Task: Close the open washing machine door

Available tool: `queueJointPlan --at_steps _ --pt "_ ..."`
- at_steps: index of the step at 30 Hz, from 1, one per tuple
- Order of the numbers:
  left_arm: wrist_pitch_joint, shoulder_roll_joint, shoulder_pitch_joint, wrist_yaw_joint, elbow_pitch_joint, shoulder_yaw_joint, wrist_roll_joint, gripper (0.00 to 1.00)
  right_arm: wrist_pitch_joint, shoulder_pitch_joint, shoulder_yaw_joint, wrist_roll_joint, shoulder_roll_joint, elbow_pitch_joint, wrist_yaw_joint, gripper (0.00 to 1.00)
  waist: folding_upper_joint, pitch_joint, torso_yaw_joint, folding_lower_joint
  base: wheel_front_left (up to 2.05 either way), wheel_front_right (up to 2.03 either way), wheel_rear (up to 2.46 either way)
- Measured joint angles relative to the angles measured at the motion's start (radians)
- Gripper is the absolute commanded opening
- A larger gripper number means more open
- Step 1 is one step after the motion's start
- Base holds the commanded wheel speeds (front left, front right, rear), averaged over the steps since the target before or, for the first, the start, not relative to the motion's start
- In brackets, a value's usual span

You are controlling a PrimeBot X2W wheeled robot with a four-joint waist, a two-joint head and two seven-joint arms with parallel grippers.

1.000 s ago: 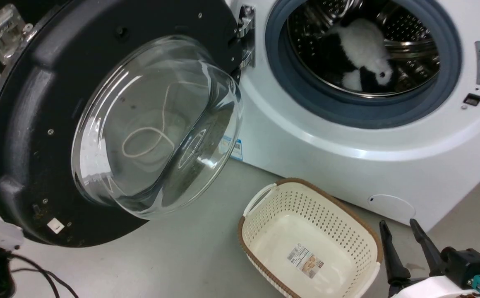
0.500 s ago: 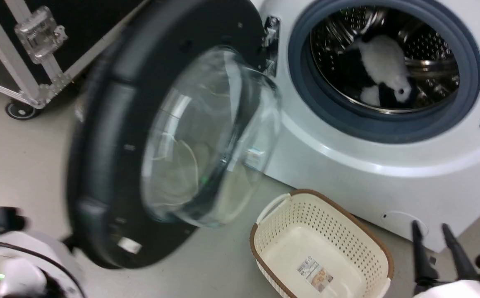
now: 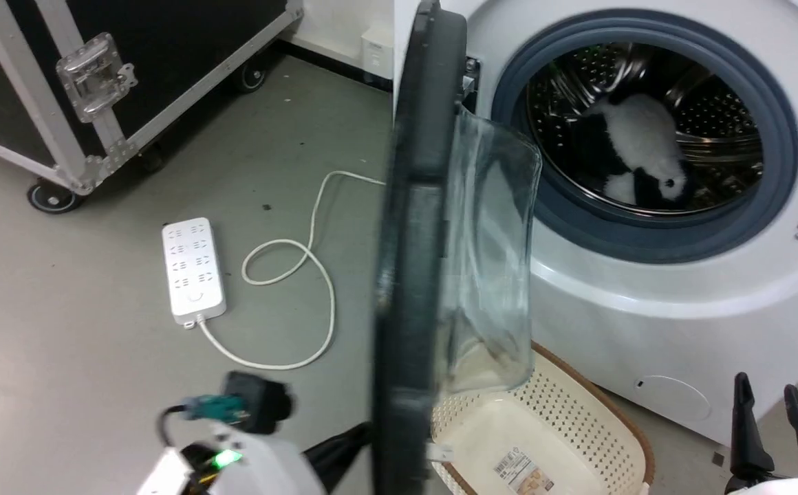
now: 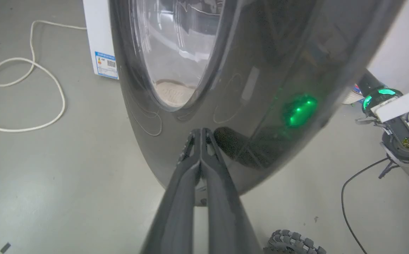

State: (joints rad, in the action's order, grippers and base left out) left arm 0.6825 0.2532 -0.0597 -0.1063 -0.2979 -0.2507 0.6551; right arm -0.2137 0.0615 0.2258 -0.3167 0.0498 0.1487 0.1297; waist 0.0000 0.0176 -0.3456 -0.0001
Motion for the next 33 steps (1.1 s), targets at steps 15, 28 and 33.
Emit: queueJointPlan --at_steps 15,28,33 --pt "-0.344 0.01 0.489 -0.012 0.294 -0.517 0.089 0.0 -0.032 -0.031 0.025 -0.034 0.0 0.02 0.0 1.0 0.0 -0.024 0.21 0.0001 0.0 0.0 0.0" --pt "-0.676 -0.177 0.896 -0.02 0.845 -0.578 0.059 0.0 -0.044 -0.06 0.054 -0.063 0.0 0.029 0.0 1.0 0.0001 -0.132 0.498 0.0003 0.0 0.0 0.0" --pt "-0.836 -0.171 0.925 0.029 0.858 -0.463 0.088 0.0 -0.044 -0.058 0.052 -0.063 0.0 0.035 0.0 1.0 0.0001 -0.112 0.484 0.0003 0.0 0.0 0.0"
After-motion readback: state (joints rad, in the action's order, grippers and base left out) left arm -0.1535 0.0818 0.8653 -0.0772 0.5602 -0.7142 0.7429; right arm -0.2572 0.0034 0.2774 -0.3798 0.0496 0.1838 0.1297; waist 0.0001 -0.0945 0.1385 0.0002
